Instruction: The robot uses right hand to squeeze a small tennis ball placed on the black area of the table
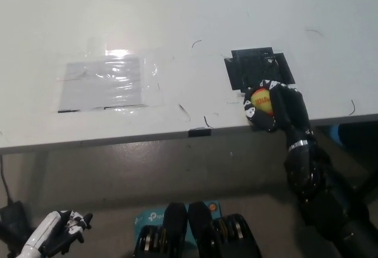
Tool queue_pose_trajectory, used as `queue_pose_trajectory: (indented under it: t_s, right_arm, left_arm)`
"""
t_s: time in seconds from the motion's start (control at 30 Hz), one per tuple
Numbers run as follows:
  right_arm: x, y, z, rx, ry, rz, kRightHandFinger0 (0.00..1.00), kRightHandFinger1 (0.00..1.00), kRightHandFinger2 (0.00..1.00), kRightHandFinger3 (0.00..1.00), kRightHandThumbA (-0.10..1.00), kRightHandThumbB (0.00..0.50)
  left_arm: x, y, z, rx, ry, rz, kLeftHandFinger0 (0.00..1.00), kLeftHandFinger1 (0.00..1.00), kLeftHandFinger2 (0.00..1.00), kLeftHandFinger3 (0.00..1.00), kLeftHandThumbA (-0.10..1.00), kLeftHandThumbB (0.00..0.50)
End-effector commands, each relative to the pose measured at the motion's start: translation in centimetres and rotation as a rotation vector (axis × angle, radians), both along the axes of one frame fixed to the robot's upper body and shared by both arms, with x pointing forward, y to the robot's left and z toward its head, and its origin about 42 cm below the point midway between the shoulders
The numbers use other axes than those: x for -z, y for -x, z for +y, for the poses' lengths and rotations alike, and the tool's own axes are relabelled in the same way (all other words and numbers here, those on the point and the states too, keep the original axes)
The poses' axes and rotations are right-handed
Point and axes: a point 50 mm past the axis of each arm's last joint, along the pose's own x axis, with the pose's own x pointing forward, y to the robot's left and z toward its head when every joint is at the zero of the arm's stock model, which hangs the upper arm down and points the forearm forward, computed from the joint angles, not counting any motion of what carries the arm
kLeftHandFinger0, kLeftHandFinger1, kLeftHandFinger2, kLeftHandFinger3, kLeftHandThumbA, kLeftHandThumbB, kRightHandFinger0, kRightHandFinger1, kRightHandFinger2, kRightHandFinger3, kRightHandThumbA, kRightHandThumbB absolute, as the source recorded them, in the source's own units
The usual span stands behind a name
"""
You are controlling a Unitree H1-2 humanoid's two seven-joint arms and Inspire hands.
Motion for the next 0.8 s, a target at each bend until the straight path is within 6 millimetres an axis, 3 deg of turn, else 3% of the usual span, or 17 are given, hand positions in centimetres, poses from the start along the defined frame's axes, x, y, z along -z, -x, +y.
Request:
queue_pose_trajectory:
  t_s: [0.0,0.1,0.2,0.27,0.33,0.37,0.4,0.47,0.6,0.77]
  right_arm:
    - [3.3,2.6,-0.2,0.038,-0.039,-0.118,0.00,0.17,0.56,0.46,-0.10,0.155]
    - [3.7,3.1,-0.4,0.049,-0.056,-0.127,0.00,0.15,0.55,0.51,-0.10,0.196]
    - [3.2,3.1,-0.6,0.057,-0.078,-0.159,0.00,0.06,0.46,0.41,-0.10,0.231]
    - [2.5,2.7,-0.7,0.051,-0.081,-0.202,0.00,0.02,0.45,0.31,-0.10,0.221]
    - [1.7,2.4,-0.8,0.057,-0.101,-0.214,0.00,0.02,0.45,0.28,-0.10,0.196]
    - [1.6,2.3,-0.8,0.057,-0.106,-0.217,0.00,0.02,0.46,0.28,-0.10,0.193]
    - [0.1,2.0,-0.9,0.062,-0.118,-0.238,0.00,0.02,0.45,0.28,-0.10,0.188]
    - [-0.8,1.6,-1.0,0.064,-0.152,-0.250,0.00,0.06,0.49,0.31,-0.10,0.130]
    - [-2.7,1.1,-1.4,0.085,-0.162,-0.289,0.00,0.09,0.54,0.41,-0.10,0.174]
    - [-5.6,0.2,-2.1,0.084,-0.193,-0.363,0.00,0.04,0.48,0.40,-0.10,0.190]
  left_arm:
    - [-0.6,0.4,0.9,0.025,-0.031,-0.032,0.19,0.11,0.27,0.40,0.66,0.449]
    - [-0.4,1.1,0.8,0.015,-0.030,-0.008,0.19,0.10,0.26,0.39,0.65,0.446]
    - [-0.1,1.7,0.9,0.020,-0.045,-0.006,0.20,0.12,0.28,0.39,0.67,0.437]
    - [0.2,1.8,1.2,0.015,-0.040,-0.003,0.17,0.11,0.26,0.37,0.68,0.452]
    - [0.3,1.9,1.3,0.003,-0.042,0.010,0.18,0.12,0.27,0.38,0.68,0.463]
    - [0.3,1.9,1.3,-0.001,-0.043,0.014,0.19,0.13,0.28,0.38,0.68,0.463]
    - [0.3,1.9,1.3,0.001,-0.041,0.007,0.19,0.11,0.25,0.38,0.69,0.464]
    - [0.4,2.0,1.3,-0.014,-0.029,0.018,0.16,0.09,0.23,0.39,0.67,0.484]
    - [0.4,2.2,1.4,-0.011,-0.035,0.021,0.16,0.09,0.25,0.38,0.69,0.484]
    - [0.4,2.3,1.5,-0.011,-0.033,0.018,0.14,0.09,0.29,0.38,0.67,0.458]
